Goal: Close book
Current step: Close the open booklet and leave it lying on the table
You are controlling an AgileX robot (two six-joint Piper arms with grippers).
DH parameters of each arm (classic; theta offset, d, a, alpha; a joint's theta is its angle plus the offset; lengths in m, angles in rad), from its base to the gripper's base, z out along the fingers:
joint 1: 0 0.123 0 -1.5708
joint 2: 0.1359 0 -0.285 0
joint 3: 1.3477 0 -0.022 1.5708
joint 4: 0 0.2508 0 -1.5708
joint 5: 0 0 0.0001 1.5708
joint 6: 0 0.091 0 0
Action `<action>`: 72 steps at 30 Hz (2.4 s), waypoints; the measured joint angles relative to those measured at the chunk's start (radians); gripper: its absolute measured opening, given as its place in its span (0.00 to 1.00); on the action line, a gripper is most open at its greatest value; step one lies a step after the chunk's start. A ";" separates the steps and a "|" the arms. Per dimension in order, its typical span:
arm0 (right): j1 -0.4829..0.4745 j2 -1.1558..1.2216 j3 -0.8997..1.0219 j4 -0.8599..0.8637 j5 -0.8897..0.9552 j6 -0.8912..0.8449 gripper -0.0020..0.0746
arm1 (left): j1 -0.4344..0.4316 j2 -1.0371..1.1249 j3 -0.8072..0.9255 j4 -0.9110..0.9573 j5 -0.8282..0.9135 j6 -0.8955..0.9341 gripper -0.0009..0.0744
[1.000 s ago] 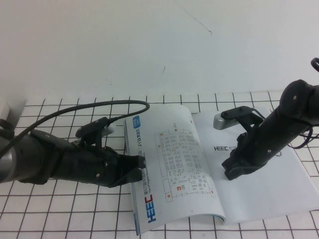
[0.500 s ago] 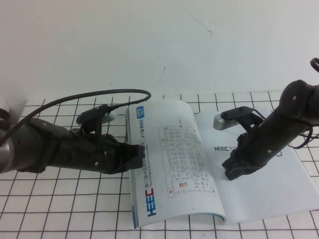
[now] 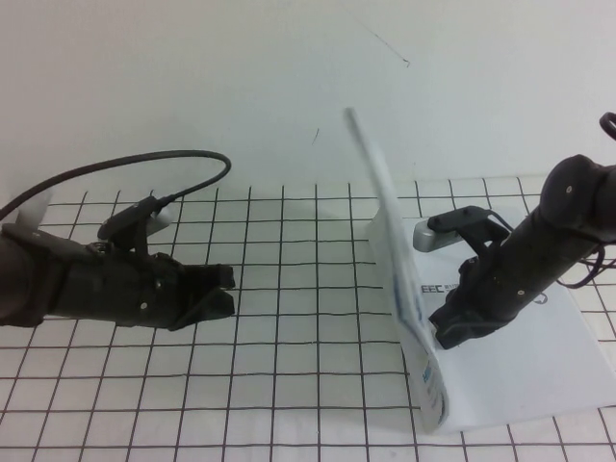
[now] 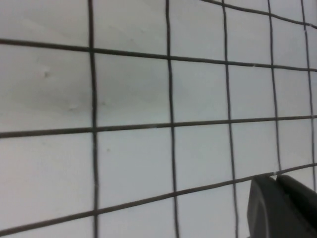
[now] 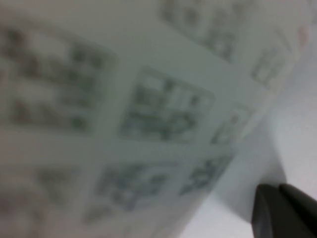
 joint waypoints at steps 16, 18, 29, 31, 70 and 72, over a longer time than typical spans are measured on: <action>-0.002 0.002 0.000 0.028 0.000 -0.030 0.02 | -0.270 0.013 -0.123 -0.384 0.020 0.274 0.01; -0.002 0.002 0.000 0.028 0.000 -0.030 0.02 | -0.270 0.013 -0.149 -0.388 0.024 0.270 0.01; -0.002 0.000 0.000 0.026 0.006 -0.030 0.02 | -0.270 0.013 -0.224 -0.430 0.104 0.248 0.01; -0.002 -0.013 0.000 0.014 0.008 -0.030 0.02 | -0.270 0.013 -0.224 -0.432 0.109 0.244 0.01; -0.074 -1.504 0.366 -0.528 0.083 0.228 0.02 | -0.299 -0.806 -0.105 0.771 0.274 -0.416 0.01; -0.074 -1.601 0.455 -0.504 0.075 0.228 0.02 | -0.299 -0.907 -0.023 0.776 0.241 -0.451 0.01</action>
